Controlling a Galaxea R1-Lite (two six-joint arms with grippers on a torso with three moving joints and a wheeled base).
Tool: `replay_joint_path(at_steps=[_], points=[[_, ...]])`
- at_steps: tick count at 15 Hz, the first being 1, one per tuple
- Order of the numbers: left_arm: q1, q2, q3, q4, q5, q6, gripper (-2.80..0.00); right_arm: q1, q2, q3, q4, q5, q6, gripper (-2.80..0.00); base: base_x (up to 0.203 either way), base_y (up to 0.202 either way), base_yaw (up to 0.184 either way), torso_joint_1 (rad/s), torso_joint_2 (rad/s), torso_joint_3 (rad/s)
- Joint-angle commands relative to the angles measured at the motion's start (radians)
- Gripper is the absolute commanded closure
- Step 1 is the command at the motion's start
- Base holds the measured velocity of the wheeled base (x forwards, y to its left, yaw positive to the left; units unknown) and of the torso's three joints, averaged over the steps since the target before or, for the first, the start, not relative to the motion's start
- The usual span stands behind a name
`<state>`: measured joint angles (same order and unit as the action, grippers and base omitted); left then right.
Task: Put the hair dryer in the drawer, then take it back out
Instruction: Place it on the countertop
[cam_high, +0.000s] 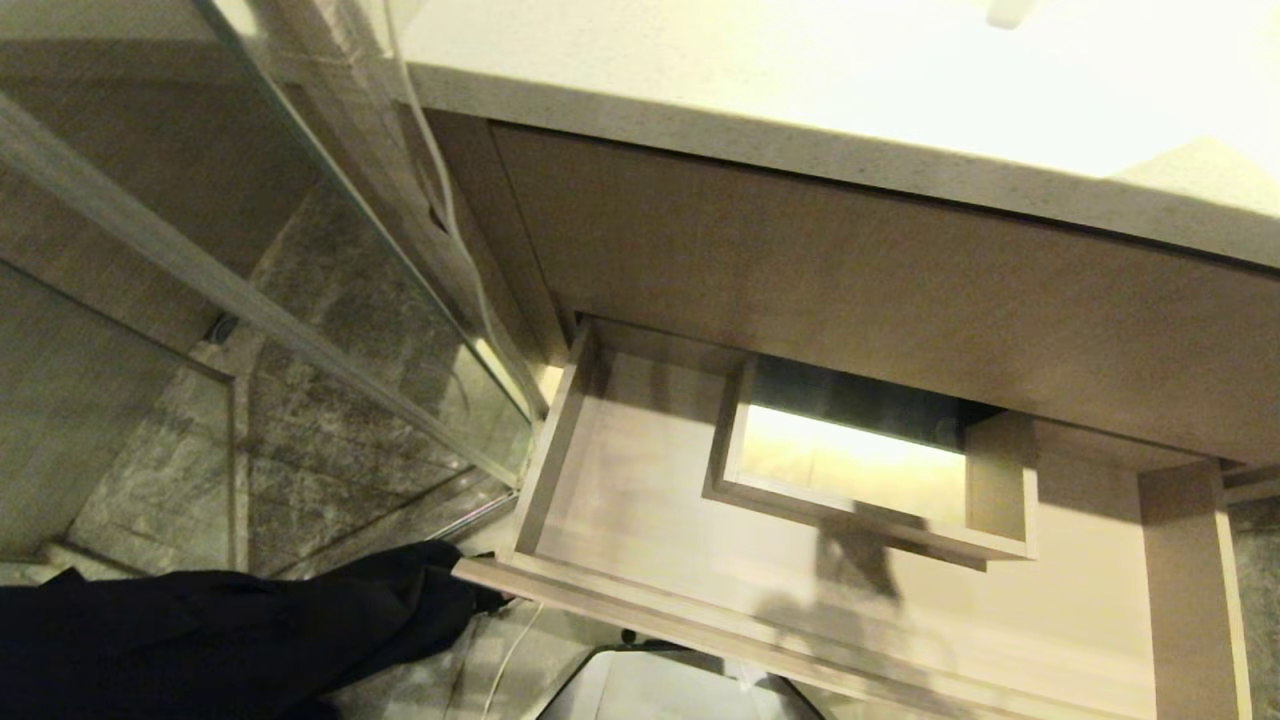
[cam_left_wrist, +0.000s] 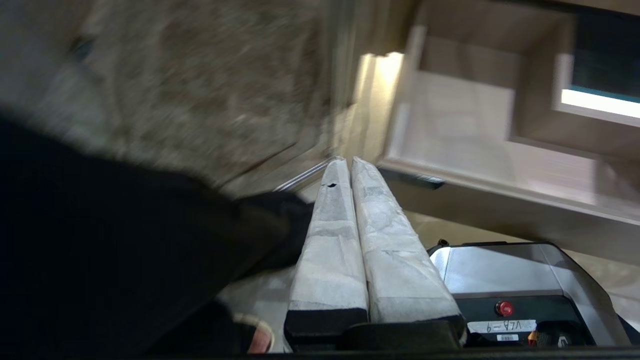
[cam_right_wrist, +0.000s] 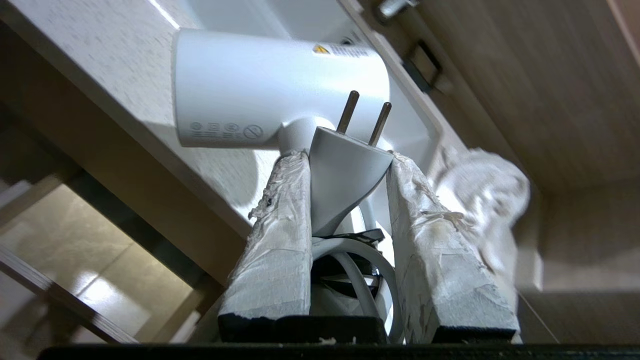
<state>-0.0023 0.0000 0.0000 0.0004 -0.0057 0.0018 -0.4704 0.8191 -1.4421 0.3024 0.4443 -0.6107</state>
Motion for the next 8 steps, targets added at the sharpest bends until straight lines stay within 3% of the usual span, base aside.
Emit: replay_joint_path(at_steps=[1,8], points=[[-0.001,0.000,0.002,0.000,0.000,0.000,0.00,-0.001,0.015,0.000,-0.006,0.002,0.011,0.00,0.005,-0.004,0.133,0.076,-0.12,-0.065],[0.000,0.000,0.002,0.000,0.000,0.000,0.00,-0.001,0.003,0.002,-0.004,0.002,0.021,0.00,0.000,-0.001,0.011,0.014,-0.01,-0.009]])
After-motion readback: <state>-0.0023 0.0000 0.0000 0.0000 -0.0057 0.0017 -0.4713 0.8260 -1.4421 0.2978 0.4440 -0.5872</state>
